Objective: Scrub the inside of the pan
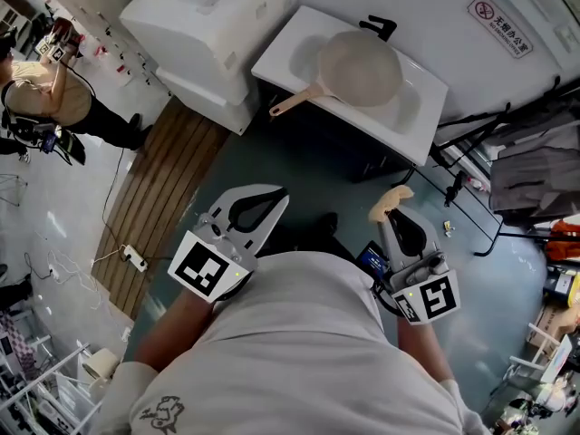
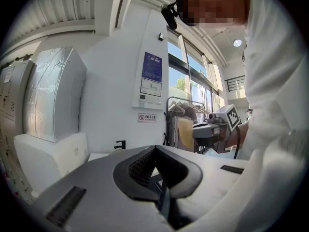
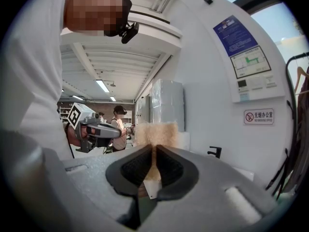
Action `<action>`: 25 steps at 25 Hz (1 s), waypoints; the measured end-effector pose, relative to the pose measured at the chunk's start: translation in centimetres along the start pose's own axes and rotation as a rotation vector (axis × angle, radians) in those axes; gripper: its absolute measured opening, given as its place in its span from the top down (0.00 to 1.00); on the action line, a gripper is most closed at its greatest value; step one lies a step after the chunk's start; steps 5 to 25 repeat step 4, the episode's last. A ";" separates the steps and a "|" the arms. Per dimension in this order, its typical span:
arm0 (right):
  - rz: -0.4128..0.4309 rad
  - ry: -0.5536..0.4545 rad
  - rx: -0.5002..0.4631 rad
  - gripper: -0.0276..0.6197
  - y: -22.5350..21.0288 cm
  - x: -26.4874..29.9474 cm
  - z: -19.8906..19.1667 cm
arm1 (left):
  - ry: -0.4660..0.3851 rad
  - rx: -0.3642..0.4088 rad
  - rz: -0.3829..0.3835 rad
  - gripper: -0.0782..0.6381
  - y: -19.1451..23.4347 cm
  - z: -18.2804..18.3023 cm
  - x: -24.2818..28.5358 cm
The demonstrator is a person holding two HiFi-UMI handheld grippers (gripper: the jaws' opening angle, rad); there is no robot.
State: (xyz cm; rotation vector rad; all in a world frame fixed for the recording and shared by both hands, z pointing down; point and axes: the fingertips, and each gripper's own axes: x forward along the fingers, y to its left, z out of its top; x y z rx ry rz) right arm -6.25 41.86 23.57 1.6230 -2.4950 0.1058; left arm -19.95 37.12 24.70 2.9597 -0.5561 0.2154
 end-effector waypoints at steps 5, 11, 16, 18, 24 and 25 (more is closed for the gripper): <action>0.005 -0.002 0.000 0.91 -0.4 0.0 -0.1 | 0.004 -0.008 0.003 0.89 -0.2 -0.2 0.4; 0.005 -0.002 0.000 0.91 -0.4 0.0 -0.1 | 0.004 -0.008 0.003 0.89 -0.2 -0.2 0.4; 0.005 -0.002 0.000 0.91 -0.4 0.0 -0.1 | 0.004 -0.008 0.003 0.89 -0.2 -0.2 0.4; 0.005 -0.002 0.000 0.91 -0.4 0.0 -0.1 | 0.004 -0.008 0.003 0.89 -0.2 -0.2 0.4; 0.005 -0.002 0.000 0.91 -0.4 0.0 -0.1 | 0.004 -0.008 0.003 0.89 -0.2 -0.2 0.4; 0.005 -0.002 0.000 0.91 -0.4 0.0 -0.1 | 0.004 -0.008 0.003 0.89 -0.2 -0.2 0.4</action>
